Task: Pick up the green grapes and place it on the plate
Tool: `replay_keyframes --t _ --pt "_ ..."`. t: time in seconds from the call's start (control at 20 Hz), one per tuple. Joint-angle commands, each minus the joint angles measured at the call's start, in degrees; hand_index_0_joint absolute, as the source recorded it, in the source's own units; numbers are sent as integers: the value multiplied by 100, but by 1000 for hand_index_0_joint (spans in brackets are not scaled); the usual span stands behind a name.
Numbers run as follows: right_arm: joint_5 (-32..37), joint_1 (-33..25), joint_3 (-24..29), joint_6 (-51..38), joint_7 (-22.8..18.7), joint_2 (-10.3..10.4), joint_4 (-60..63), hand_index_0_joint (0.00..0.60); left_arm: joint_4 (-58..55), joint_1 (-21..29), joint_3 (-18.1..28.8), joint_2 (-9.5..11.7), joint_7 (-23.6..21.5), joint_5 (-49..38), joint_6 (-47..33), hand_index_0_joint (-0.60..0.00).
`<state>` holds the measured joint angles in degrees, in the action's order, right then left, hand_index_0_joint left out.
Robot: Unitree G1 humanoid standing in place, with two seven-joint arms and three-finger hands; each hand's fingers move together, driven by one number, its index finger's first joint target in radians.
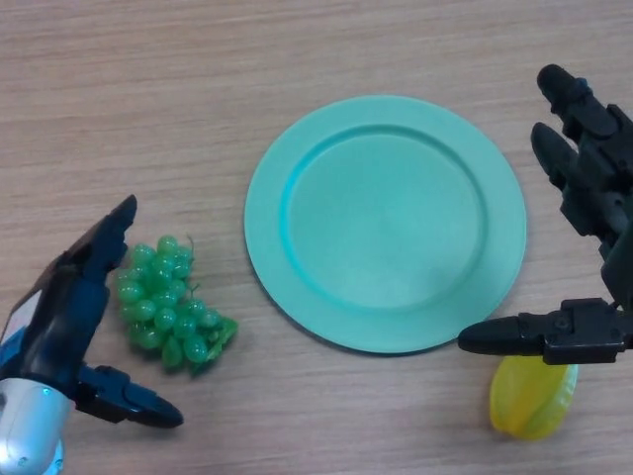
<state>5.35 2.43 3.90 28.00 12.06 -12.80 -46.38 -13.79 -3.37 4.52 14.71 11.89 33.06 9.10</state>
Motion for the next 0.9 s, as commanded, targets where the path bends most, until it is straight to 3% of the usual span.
replay_keyframes --t 0.05,0.45,0.6,0.7,0.75,0.8,0.85,0.9 --pt "232 -41 305 -561 -17 -102 -409 0 31 225 144 149 -664 -77 -653 0" --pt "249 -62 380 -582 -20 -113 -459 0 520 518 -191 82 -626 -700 -908 0" --pt "183 -144 389 -602 -64 -138 -476 0 750 583 -289 83 -875 -458 -1188 0" --pt "154 -130 390 -669 -73 -131 -479 0 836 588 -318 103 -951 -224 -1283 -200" --pt "126 -113 372 -758 -101 -115 -458 0 867 581 -324 109 -917 -120 -1309 -349" --pt "87 -107 347 -824 -132 -107 -440 0 883 571 -322 110 -900 -63 -1319 -450" --pt "-21 -142 284 -858 -205 -104 -440 0 913 511 -358 113 -923 148 -1325 -593" --pt "-49 -126 268 -860 -212 -98 -461 0 870 476 -372 104 -913 191 -1296 -600"
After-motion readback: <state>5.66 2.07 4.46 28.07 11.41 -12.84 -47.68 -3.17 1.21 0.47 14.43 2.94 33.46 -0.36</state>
